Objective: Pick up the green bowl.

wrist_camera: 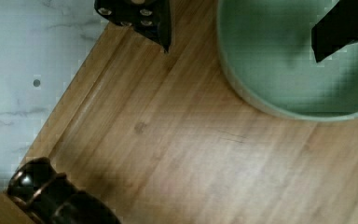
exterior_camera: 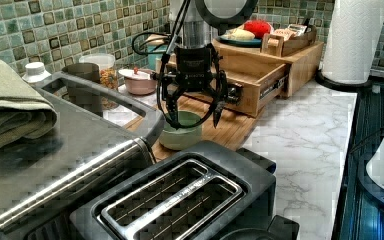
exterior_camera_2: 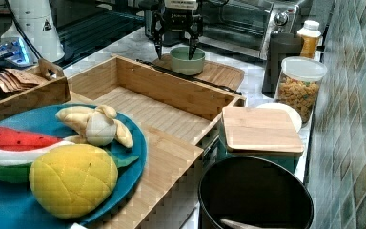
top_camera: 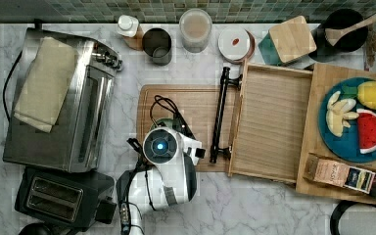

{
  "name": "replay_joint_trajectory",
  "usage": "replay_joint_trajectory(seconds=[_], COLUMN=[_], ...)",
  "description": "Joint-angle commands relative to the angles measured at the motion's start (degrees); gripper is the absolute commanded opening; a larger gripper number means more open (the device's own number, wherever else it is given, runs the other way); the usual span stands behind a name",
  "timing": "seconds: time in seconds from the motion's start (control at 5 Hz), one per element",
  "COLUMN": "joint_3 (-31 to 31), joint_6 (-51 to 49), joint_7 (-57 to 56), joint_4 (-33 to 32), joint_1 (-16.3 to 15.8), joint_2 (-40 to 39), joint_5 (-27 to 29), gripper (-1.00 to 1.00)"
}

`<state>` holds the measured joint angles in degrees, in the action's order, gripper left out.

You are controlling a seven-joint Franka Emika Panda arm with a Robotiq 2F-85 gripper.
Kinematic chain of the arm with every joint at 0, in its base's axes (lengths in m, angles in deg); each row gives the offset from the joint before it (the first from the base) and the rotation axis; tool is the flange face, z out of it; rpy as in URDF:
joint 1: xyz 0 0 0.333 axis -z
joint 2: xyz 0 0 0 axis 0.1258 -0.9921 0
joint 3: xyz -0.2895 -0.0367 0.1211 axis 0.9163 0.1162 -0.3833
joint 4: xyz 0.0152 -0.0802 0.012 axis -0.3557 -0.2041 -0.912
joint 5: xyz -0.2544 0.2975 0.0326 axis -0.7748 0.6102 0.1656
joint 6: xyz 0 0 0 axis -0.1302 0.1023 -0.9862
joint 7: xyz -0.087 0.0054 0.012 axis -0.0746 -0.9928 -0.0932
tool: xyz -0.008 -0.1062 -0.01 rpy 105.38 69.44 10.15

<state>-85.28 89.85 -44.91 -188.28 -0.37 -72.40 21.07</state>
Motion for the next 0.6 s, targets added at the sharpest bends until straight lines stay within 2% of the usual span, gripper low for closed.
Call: replay_joint_trajectory(seconds=[0.2, 0.6], joint_3=[0.6, 0.3], joint_6=[2.1, 2.0], joint_7=[-0.1, -0.1], joint_4=[-0.9, -0.3], joint_1=[0.6, 0.6], joint_2=[-0.6, -1.6], joint_5=[1.8, 2.3], gripper=[1.0, 1.0])
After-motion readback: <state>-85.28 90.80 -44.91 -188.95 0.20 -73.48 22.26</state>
